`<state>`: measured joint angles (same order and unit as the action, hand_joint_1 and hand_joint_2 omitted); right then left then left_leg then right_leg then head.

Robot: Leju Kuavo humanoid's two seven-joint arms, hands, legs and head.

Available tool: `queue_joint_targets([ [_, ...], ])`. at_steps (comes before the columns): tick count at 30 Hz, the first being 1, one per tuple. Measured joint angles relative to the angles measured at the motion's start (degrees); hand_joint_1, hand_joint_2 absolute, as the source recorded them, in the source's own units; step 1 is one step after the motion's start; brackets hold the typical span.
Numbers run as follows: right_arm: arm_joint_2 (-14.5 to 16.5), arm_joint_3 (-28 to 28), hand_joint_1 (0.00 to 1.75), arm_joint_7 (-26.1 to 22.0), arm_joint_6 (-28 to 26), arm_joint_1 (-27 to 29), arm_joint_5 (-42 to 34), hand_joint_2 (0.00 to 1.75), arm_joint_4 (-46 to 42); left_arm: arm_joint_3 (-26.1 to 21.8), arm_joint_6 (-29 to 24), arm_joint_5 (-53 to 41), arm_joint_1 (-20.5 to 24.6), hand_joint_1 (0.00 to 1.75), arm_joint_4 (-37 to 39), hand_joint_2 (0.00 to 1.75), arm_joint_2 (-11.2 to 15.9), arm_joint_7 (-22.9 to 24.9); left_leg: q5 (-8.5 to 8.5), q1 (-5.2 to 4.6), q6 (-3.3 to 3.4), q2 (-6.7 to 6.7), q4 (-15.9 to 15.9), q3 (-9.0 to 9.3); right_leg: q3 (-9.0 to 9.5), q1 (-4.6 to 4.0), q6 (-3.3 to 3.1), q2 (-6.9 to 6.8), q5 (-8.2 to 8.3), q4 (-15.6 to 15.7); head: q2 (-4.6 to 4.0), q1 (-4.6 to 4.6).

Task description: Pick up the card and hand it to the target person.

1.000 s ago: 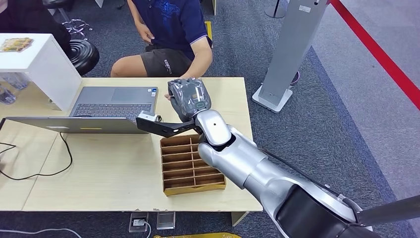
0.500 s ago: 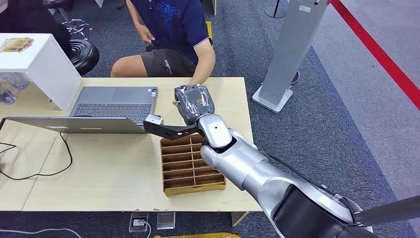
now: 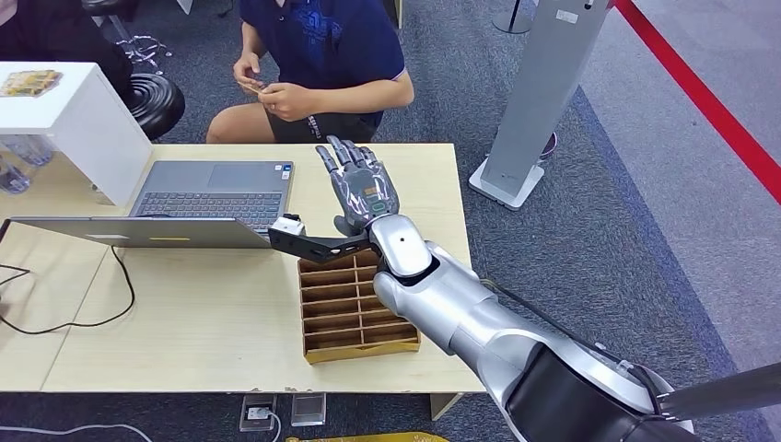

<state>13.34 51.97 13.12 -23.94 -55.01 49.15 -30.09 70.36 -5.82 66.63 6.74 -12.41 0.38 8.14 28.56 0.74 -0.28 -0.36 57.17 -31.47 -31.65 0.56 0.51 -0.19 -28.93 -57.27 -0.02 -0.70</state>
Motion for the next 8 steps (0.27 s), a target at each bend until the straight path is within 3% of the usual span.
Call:
queue_joint_targets([
  [8, -0.1, -0.1, 0.0, -1.8, -3.1, -0.5, -2.4, 1.75, -0.7, 0.0, -0.5, 0.8, -0.1, 0.0, 0.0, 0.0, 0.0, 0.7, 0.0, 0.0, 0.0, 0.01, 0.0, 0.02, -0.01, 0.0, 0.0, 0.01, 0.0, 0.0, 0.0, 0.05],
])
